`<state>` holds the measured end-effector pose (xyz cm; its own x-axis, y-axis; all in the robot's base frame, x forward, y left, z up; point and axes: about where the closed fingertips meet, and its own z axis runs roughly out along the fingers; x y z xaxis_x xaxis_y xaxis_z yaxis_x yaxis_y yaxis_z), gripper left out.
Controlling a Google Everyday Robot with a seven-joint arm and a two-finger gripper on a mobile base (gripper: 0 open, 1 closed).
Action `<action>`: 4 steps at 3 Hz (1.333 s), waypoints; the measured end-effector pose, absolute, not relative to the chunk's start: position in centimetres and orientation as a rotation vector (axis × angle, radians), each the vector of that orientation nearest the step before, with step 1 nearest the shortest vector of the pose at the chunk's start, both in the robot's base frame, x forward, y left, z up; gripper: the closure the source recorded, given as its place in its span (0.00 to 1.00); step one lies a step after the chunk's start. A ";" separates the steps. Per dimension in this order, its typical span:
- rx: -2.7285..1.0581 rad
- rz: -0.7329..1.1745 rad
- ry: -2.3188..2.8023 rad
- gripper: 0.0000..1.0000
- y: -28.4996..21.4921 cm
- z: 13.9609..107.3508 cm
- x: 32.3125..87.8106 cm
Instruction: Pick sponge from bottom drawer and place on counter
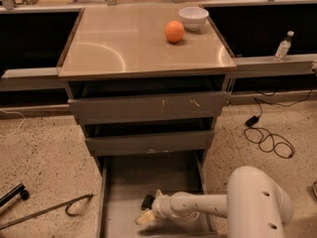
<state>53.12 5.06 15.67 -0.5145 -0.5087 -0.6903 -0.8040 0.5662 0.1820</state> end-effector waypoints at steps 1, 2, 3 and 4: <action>-1.046 0.649 2.242 0.00 5.6 14.6 52.9; -1.045 0.649 2.266 0.00 5.9 13.7 52.6; -1.014 0.673 2.292 0.00 5.7 12.4 52.3; -0.991 0.694 2.318 0.00 5.3 11.3 52.0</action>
Offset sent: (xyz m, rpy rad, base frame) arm -0.0069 0.0098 -0.0319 -0.0450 0.0552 -0.0175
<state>52.04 5.34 11.28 -0.5967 -0.4928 -0.6333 -0.7598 0.6009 0.2483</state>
